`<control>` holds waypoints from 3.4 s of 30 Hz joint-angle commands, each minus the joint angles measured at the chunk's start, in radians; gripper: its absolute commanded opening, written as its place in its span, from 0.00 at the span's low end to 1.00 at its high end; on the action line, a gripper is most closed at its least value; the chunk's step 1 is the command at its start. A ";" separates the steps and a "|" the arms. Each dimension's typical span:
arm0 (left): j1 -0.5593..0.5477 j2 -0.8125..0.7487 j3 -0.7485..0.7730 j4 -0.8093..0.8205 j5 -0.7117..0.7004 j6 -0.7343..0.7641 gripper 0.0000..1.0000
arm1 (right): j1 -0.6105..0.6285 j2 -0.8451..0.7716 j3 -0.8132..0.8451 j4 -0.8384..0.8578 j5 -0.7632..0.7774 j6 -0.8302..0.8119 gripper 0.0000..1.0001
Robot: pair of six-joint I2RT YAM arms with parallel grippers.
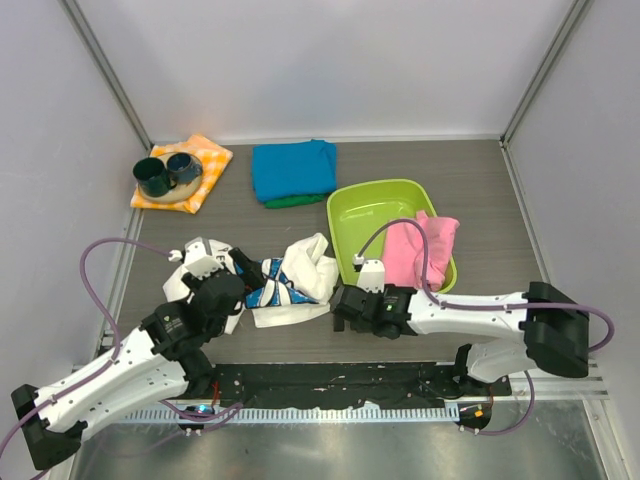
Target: Fold and stack the t-shirts
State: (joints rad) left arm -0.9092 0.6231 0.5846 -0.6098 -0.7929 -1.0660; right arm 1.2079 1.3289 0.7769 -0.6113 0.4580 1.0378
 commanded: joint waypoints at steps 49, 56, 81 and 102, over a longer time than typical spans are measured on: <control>0.004 -0.030 0.052 -0.067 -0.080 0.028 1.00 | -0.978 0.783 0.731 0.059 0.347 -0.176 1.00; 0.004 -0.029 0.060 -0.080 -0.086 0.040 1.00 | -1.057 0.826 0.818 0.028 0.364 -0.208 1.00; 0.006 0.250 0.163 -0.241 0.035 0.002 1.00 | -0.417 0.126 0.406 0.067 -0.079 -0.631 0.95; 0.214 0.123 -0.009 -0.265 0.067 -0.158 1.00 | 0.159 0.361 0.390 0.243 -0.346 -0.574 0.79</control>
State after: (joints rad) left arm -0.7258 0.8005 0.5758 -0.8787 -0.6949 -1.1629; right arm 1.3224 1.6146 1.0718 -0.4603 0.1062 0.4782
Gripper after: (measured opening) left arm 0.996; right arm 0.788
